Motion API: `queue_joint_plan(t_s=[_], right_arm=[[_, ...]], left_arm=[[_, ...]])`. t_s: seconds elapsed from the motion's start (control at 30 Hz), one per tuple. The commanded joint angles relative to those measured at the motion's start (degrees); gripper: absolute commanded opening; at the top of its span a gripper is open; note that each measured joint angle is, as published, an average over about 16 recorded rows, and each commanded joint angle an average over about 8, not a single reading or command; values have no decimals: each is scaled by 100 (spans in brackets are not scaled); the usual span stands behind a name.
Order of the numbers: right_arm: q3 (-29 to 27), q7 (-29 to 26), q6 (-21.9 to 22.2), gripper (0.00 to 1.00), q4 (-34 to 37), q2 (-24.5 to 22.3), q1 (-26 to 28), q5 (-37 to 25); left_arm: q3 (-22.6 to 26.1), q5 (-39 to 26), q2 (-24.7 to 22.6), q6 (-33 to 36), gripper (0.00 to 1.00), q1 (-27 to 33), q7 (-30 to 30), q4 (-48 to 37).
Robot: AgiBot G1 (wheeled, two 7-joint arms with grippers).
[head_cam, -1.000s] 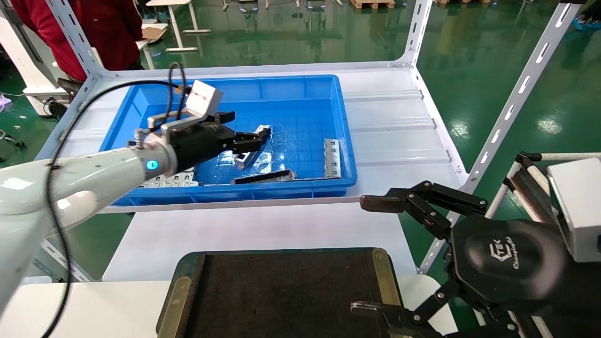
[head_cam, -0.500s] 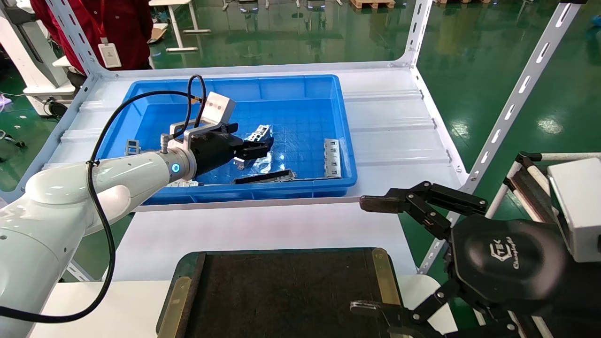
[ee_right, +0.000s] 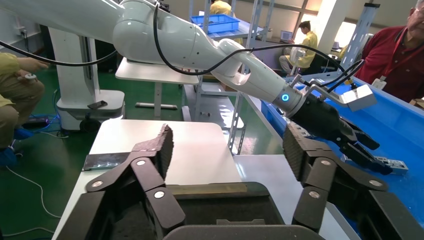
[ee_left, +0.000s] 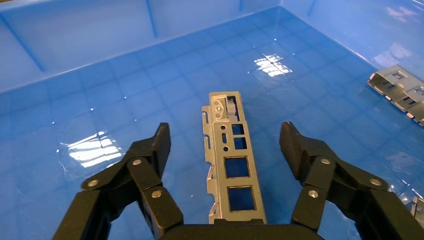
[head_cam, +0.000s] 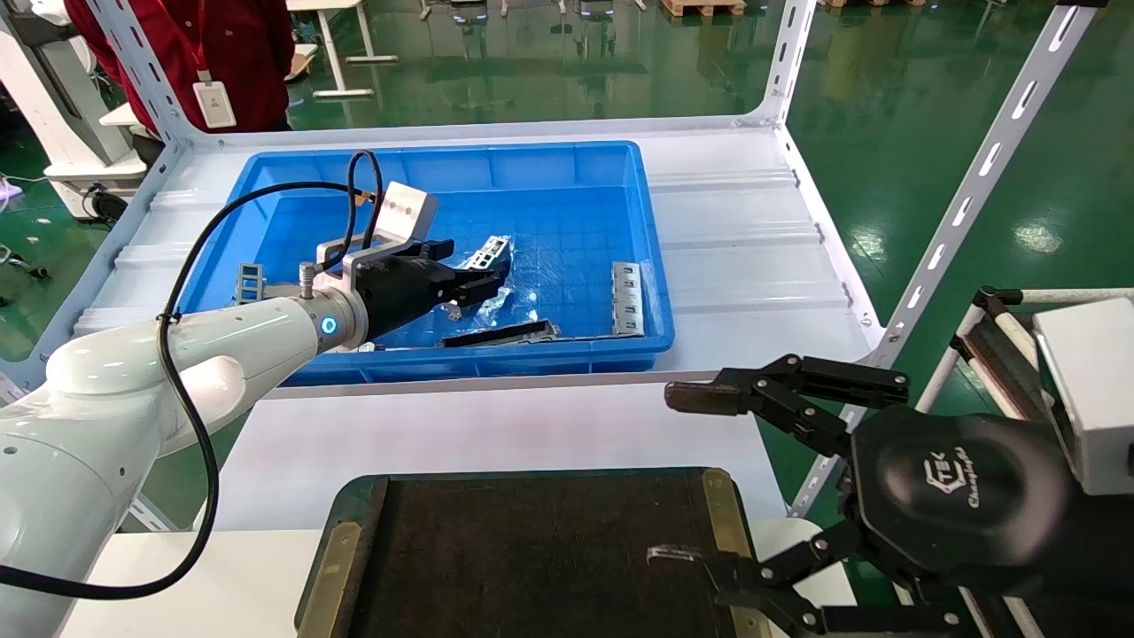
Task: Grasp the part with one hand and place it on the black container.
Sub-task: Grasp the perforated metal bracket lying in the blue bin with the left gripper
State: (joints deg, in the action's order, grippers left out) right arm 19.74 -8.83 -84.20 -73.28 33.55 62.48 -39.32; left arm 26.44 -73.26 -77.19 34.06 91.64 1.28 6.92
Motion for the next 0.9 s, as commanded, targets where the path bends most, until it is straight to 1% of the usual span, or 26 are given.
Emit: queue_joint_plan(t_s=[0.03,0.9], right_arm=[[0,0,0,0,0,0,0,0],[3,2,1,0,0,-1,1,2]], left_arm=[[-8,38,-2,6,0,4,43,-37],[8,283,-2,70,0,11,221,-220]])
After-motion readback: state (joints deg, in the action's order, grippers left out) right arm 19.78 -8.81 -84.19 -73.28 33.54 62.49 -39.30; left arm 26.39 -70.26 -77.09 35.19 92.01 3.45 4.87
